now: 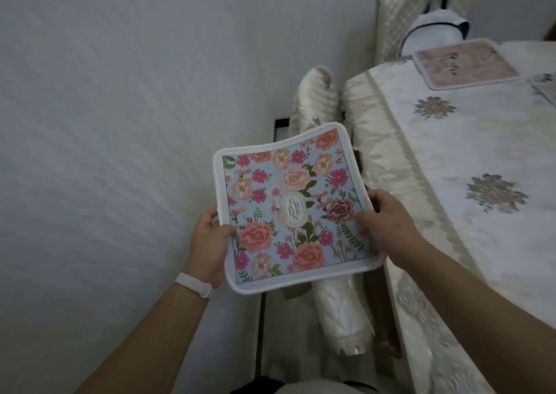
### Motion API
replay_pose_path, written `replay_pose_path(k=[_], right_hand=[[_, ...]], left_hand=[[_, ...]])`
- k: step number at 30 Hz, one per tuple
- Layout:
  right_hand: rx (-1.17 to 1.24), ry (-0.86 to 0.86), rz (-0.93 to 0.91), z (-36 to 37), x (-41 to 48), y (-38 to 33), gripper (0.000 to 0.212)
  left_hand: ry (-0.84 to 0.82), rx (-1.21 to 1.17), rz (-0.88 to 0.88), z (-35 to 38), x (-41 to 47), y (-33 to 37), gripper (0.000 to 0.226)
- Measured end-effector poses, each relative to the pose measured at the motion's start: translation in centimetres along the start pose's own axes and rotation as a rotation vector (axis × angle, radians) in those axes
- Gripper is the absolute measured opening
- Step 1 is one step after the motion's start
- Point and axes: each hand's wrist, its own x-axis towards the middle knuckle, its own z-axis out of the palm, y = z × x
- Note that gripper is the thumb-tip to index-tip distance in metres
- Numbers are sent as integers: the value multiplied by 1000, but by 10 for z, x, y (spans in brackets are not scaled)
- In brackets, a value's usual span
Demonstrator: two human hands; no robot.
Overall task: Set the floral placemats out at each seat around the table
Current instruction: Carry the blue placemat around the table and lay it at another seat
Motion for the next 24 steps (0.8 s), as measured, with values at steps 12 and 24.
replay_pose_path(k=[12,24], right_hand=[[44,428,138,-33,76,-10,16],[142,839,305,-18,120,-39,14]], left_hand=[[-411,185,66,125,171,50,37],[-854,279,-6,244,293,75,37]])
